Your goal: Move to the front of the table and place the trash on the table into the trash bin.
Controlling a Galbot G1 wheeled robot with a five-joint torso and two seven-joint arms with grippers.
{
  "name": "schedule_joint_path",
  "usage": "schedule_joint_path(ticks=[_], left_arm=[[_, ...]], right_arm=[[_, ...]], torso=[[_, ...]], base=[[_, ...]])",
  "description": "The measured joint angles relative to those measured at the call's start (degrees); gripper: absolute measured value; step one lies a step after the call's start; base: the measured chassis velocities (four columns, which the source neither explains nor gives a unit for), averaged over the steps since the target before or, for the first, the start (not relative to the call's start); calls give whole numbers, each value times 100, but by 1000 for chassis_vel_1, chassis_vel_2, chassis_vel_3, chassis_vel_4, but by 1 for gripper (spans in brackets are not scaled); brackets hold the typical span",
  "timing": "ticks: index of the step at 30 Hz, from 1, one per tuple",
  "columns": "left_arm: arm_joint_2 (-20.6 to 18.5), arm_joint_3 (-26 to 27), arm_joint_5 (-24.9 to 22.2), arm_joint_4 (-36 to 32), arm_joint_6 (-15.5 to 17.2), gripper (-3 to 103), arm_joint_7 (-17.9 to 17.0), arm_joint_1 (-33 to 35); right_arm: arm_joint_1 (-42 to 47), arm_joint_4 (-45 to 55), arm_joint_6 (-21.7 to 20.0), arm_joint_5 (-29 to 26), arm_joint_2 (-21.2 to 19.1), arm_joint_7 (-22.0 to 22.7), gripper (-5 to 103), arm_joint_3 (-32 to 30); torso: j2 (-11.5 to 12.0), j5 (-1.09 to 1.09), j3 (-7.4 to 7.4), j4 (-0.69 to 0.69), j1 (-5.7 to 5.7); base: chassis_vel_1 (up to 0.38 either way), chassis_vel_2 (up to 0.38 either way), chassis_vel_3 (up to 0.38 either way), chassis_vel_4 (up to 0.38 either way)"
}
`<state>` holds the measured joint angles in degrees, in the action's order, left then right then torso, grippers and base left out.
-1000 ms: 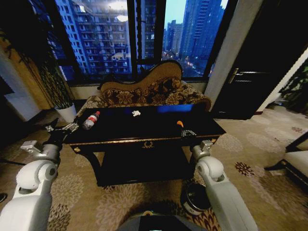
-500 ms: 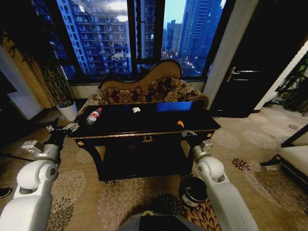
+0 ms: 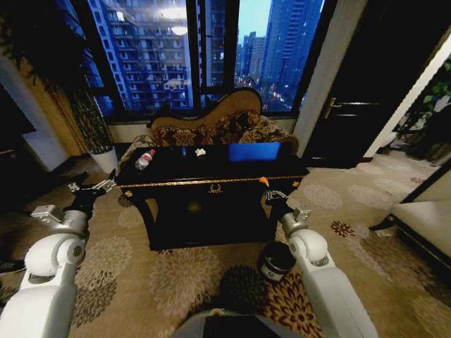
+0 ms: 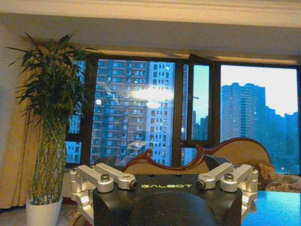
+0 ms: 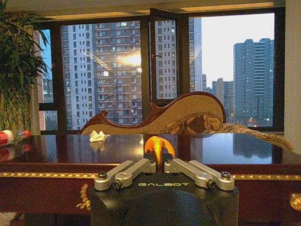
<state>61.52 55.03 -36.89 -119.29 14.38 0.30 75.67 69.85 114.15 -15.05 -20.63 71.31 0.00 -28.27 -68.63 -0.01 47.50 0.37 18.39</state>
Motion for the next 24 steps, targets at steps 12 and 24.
schedule_joint_path(ticks=[12,24], left_arm=[[41,-5,-1,11,2,100,2,-9],[36,74,-49,-15,-11,100,4,51]], right_arm=[[-150,-1283,-569,45,123,0,3,-114],[-781,-4191,-26,890,93,0,3,-355]], torso=[[5,1,4,2,9],[2,2,2,2,3]], base=[[28,-22,-20,28],[0,0,0,0]])
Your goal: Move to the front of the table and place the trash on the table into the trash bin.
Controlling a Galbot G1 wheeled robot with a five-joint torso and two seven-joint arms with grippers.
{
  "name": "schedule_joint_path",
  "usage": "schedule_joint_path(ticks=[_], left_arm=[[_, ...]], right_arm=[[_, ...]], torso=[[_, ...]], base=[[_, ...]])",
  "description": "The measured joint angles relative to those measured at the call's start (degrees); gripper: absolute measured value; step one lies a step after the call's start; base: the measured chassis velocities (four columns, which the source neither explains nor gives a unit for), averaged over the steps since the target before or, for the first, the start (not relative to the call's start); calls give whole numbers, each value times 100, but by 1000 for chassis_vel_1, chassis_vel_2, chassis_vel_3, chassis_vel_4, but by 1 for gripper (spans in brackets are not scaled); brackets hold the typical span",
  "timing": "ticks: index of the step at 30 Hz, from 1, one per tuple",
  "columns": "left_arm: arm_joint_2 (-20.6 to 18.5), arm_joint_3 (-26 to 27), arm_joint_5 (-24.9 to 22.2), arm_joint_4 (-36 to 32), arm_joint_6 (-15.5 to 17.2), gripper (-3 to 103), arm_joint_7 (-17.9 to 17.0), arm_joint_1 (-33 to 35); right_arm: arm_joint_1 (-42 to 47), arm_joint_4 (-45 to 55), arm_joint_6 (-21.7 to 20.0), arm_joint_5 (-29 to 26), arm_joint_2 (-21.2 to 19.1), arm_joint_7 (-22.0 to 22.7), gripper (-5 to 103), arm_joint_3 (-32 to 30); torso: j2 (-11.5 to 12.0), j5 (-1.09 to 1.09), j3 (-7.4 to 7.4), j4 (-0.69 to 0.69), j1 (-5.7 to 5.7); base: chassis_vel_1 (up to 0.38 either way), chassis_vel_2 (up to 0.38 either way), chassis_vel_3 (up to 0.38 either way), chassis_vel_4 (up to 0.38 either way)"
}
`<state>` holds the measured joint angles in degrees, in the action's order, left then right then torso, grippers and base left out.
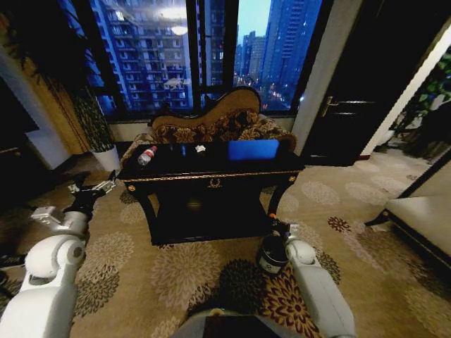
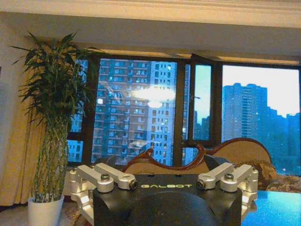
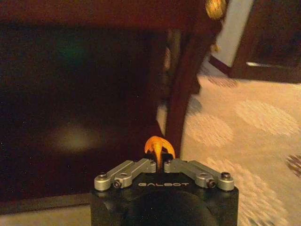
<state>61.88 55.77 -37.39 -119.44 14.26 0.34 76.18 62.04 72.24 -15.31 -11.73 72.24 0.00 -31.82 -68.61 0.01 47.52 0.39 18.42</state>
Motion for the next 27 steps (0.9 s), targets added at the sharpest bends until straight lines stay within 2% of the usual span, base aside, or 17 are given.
schedule_joint_path(ticks=[5,6,7,8,10,12,14,15,19,20,22,24,27], left_arm=[[26,-20,6,-12,-3,100,1,-8],[28,-25,10,-21,-3,100,1,-8],[30,-30,15,-28,-3,100,2,-8],[30,-30,15,-28,-3,100,2,-8],[33,-41,24,-54,1,100,2,-8],[34,-42,25,-71,5,100,2,-8],[35,-42,27,-94,14,100,2,-8],[35,-42,27,-94,14,100,2,-8],[42,-41,31,-126,27,100,0,-4],[42,-41,31,-126,27,100,0,-4],[51,-37,33,-146,30,100,-1,3],[53,-35,34,-155,31,100,-1,5],[60,-31,36,-186,48,100,-7,7]], right_arm=[[-198,-733,178,410,-15,0,3,-77],[-206,-769,199,445,-16,0,0,-83],[-211,-776,207,467,-14,-1,5,-84],[-211,-776,207,467,-14,-1,5,-84],[-223,-771,213,514,-1,0,15,-82],[-223,-757,213,527,4,-1,15,-77],[-222,-708,217,532,11,-1,26,-63],[-222,-708,217,532,11,-1,26,-63],[-205,-600,219,531,12,-1,48,-48],[-205,-600,219,531,12,-1,48,-48],[-208,-580,227,527,12,-1,58,-47],[-206,-552,247,521,13,-1,58,-48],[-10,-3,378,146,11,0,75,-67]], torso=[[0,0,0,-1,1],[0,-1,0,-1,0],[0,-1,0,-1,0],[0,-1,0,-1,0],[0,-1,0,-2,0],[0,-1,0,-2,0],[0,-1,0,-2,0],[0,-1,0,-2,0],[0,-1,0,-2,0],[0,-1,0,-2,0],[0,-1,0,-2,0],[0,-1,0,-2,0],[0,-1,0,-2,0]], base=[[0,0,0,0],[0,0,0,0],[0,0,0,0],[0,0,0,0],[0,0,0,0],[0,0,0,0],[0,0,0,0],[0,0,0,0],[0,0,0,0],[0,0,0,0],[0,0,0,0],[0,0,0,0],[0,0,0,0]])
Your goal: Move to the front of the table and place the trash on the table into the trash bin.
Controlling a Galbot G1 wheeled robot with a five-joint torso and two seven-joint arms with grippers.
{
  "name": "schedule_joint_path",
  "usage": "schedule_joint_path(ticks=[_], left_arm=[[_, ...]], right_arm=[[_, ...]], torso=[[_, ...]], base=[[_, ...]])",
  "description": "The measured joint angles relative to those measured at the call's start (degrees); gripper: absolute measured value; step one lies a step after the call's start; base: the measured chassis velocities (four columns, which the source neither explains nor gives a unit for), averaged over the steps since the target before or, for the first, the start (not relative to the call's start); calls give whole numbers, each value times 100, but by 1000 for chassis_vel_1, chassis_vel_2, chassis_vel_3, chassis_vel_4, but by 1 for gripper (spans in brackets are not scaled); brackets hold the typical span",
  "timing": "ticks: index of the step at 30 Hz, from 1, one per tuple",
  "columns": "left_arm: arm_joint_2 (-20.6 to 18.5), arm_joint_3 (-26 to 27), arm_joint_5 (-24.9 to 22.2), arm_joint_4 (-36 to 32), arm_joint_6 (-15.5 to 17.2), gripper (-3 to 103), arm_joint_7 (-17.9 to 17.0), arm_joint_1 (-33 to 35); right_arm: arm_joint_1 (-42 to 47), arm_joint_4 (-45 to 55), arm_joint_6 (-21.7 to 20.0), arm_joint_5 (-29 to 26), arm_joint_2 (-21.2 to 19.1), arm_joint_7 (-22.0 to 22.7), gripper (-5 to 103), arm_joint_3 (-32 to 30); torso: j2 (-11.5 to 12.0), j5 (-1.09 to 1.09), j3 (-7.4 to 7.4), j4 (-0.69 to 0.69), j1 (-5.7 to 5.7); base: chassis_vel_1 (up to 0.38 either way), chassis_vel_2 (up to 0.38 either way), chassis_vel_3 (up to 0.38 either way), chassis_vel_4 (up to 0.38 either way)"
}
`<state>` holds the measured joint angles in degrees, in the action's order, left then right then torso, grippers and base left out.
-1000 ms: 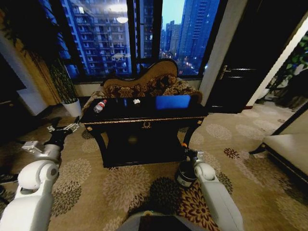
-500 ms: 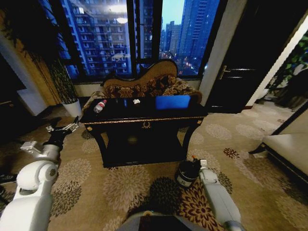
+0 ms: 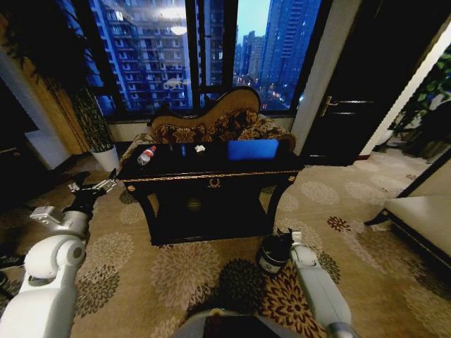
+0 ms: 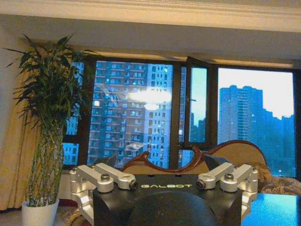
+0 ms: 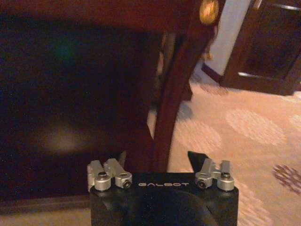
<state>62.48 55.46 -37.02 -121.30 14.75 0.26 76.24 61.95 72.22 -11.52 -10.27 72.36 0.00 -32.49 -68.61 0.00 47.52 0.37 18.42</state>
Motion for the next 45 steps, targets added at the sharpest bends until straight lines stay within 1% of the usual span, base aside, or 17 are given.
schedule_joint_path(ticks=[1,3,4,7,8,10,11,14,15,17,21,31,34,38,39,41,45], left_arm=[[0,0,0,0,0,100,0,0],[9,-16,9,-9,31,100,-10,-6],[9,-16,9,-9,31,100,-10,-6],[25,-37,21,-34,64,100,-20,-3],[25,-37,21,-34,64,100,-20,-3],[30,-51,38,-39,69,100,-23,9],[30,-51,38,-39,69,100,-23,9],[31,-65,36,-98,71,100,-96,26],[31,-65,36,-98,71,100,-96,26],[29,-65,29,-150,71,100,-109,38],[17,-71,23,-170,80,100,-117,39],[-12,-91,16,-116,164,100,-139,11],[-42,-54,11,-38,290,100,-202,-5],[-143,70,27,-10,877,100,-385,-38],[-143,70,27,-10,877,100,-385,-38],[-190,81,19,-13,1017,100,-457,-84],[-226,80,18,6,1057,100,-469,-105]], right_arm=[[0,0,0,0,0,0,75,0],[195,733,157,-309,28,0,85,-9],[195,733,157,-309,28,0,85,-9],[438,1861,251,-598,83,1,98,-1],[438,1861,251,-598,83,1,98,-1],[568,2771,152,-916,85,2,100,101],[568,2771,152,-916,85,2,100,101],[573,3932,-58,-1220,19,2,100,288],[573,3932,-58,-1220,19,2,100,288],[517,4395,-219,-1382,-53,1,100,374],[500,4703,-393,-1449,-122,1,100,422],[616,4626,-407,-1249,-40,1,100,374],[618,4616,-391,-1234,-39,1,100,372],[603,4617,-382,-1229,-81,1,100,364],[603,4617,-382,-1229,-81,1,100,364],[565,4617,-380,-1229,-92,0,100,359],[546,4608,-377,-1229,-94,0,100,356]], torso=[[0,0,0,0,0],[0,-1,-1,1,0],[0,-1,-1,1,0],[0,-1,-1,0,0],[0,-1,-1,0,0],[0,-2,0,0,0],[0,-2,0,0,0],[0,-1,-1,-1,0],[0,-1,-1,-1,0],[0,-2,-1,0,-1],[0,-1,-1,0,0],[0,-1,-1,1,0],[0,0,-1,1,0],[0,-1,-1,-1,-1],[0,-1,-1,-1,-1],[-1,0,-1,0,-1],[0,0,-1,1,-1]], base=[[0,0,0,0],[0,0,0,0],[0,0,0,0],[0,0,0,0],[0,0,0,0],[0,0,0,0],[0,0,0,0],[0,0,0,0],[0,0,0,0],[0,0,0,0],[0,0,0,0],[0,0,0,0],[0,0,0,0],[-17,29,17,-25],[-47,57,34,-61],[-81,91,80,-70],[-111,99,107,-116]])
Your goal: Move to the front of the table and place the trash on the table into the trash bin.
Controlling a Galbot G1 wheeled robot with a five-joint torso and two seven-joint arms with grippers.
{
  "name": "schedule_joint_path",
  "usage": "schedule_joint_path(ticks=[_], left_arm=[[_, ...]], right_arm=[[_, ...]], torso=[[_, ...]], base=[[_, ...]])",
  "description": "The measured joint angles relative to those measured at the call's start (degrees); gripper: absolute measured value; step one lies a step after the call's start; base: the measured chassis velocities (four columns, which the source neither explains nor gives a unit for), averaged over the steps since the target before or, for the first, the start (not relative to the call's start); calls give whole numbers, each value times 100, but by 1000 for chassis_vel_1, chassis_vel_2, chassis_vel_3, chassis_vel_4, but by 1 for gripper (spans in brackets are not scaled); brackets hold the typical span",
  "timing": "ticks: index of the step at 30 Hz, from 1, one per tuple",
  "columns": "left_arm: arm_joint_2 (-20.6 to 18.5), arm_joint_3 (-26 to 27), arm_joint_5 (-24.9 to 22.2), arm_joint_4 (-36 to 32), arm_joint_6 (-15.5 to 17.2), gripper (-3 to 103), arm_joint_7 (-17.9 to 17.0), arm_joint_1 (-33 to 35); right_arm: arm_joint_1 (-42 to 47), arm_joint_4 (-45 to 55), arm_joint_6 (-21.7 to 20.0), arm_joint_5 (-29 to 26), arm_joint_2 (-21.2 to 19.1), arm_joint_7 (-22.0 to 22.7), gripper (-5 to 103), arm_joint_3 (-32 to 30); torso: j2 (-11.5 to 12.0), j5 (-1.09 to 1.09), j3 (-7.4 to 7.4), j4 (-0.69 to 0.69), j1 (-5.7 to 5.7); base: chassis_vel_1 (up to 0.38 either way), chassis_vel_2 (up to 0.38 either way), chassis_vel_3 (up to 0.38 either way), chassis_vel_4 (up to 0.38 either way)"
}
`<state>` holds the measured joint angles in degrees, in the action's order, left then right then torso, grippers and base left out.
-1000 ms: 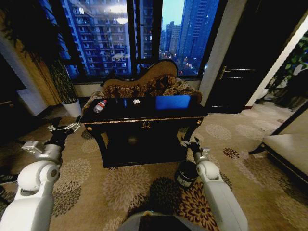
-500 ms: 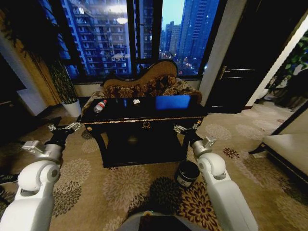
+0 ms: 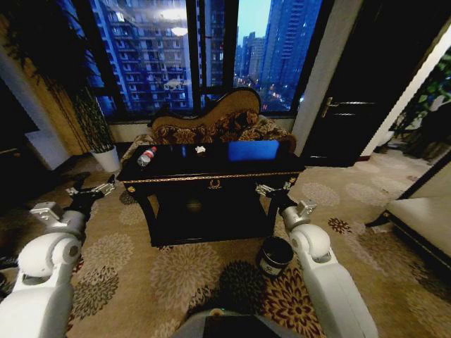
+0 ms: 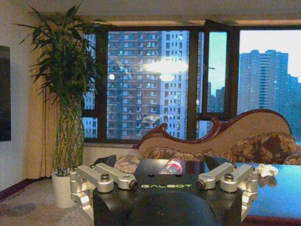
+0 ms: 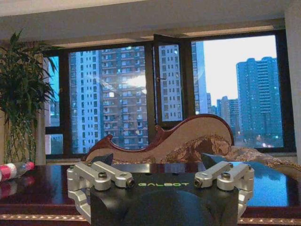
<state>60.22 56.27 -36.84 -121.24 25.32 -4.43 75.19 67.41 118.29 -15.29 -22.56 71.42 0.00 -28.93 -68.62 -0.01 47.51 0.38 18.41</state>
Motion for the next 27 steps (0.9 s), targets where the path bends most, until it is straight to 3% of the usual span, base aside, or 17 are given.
schedule_joint_path(ticks=[27], left_arm=[[90,-103,51,-29,-2,100,28,22]], right_arm=[[51,-7,13,43,-12,0,100,20]], torso=[[1,1,0,-1,2]], base=[[-160,165,166,-159]])
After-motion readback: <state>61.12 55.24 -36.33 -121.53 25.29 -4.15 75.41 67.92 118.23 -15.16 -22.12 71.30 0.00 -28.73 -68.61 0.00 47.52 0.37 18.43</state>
